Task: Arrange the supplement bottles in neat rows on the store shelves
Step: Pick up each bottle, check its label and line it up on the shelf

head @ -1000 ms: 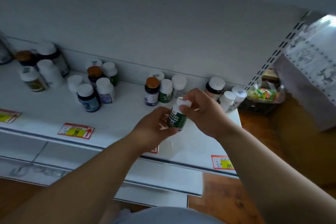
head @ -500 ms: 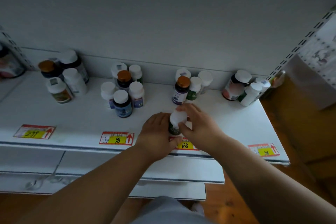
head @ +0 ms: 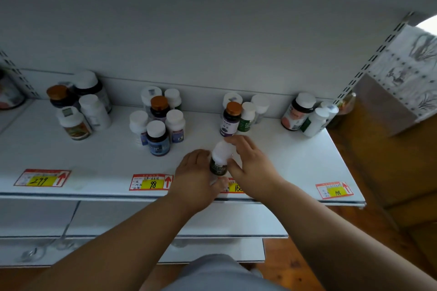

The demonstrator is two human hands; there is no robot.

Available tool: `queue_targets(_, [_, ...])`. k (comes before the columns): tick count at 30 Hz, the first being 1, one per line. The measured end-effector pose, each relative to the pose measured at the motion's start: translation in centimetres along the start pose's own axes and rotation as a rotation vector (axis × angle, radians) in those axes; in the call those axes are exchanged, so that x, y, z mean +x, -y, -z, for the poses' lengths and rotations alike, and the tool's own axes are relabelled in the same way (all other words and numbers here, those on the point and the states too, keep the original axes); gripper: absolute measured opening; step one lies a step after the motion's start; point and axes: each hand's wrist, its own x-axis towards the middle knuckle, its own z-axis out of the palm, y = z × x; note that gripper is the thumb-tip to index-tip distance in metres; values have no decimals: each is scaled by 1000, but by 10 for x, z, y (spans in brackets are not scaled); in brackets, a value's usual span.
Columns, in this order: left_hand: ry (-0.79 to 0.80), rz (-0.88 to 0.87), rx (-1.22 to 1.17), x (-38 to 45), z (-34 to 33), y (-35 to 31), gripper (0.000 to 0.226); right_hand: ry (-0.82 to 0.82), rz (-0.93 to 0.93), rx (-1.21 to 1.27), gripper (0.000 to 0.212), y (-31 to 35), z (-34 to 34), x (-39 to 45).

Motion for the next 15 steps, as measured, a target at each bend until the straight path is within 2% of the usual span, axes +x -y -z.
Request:
queue_targets(4, [-255,-1,-60,-3,25,-14,69,-84,-12,13,40,-11,17,-11])
queue_targets(6, [-320,-41,-83,8,38,-34,67,-143,-6,34,36,-21,30,-14])
queue_targets(11, [-232,-171,-51,40,31,-100,61,-326,7,60,27,-67,77,-16])
queue_targets(15, [-145,-145,-75,62,-9,-146,61,-321,-37,-79,31,-117,121,-12])
